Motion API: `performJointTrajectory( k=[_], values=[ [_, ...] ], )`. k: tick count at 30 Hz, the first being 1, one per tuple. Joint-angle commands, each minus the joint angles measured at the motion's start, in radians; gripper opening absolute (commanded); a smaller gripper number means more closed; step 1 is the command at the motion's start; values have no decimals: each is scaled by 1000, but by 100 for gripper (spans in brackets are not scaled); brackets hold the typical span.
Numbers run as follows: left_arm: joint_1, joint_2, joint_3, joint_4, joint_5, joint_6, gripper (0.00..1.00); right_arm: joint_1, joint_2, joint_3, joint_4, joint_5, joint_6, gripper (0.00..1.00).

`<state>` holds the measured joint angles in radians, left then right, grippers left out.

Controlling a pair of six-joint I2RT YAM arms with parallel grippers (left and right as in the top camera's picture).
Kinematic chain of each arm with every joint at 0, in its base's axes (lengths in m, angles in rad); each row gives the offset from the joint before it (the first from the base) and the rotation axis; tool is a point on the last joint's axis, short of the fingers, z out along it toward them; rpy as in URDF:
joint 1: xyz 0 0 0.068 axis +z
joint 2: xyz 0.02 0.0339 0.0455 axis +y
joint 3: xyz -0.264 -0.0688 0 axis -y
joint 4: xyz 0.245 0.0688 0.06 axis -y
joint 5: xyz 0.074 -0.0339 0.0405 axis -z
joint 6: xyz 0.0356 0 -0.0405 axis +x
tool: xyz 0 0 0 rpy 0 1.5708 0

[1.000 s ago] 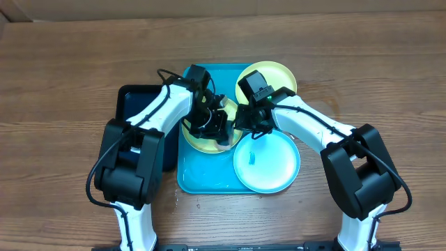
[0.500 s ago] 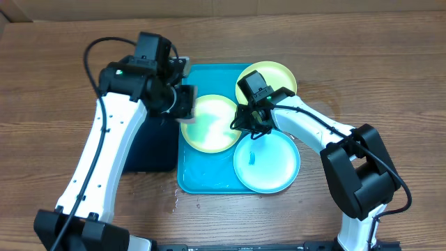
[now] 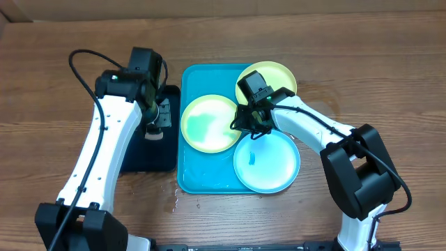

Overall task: Clean dirty plates on tray and stack at the side
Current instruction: 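Carry the sponge with the left gripper back onto the black tray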

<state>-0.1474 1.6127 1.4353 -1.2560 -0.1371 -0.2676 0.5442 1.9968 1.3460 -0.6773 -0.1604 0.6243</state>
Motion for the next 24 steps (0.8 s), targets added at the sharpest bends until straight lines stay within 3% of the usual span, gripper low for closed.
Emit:
performJointTrajectory(
  k=[1,13,24],
  values=[
    [19,3,-72,40,-58,-47,4,5,-5,2,2,-6,-3,4],
    [37,3,-308,290,-63,-96,4,5,-5,2,2,-6,-3,4],
    [95,4,-419,417,-61,-95,4,5,-5,2,3,-6,-3,4]
  ],
)
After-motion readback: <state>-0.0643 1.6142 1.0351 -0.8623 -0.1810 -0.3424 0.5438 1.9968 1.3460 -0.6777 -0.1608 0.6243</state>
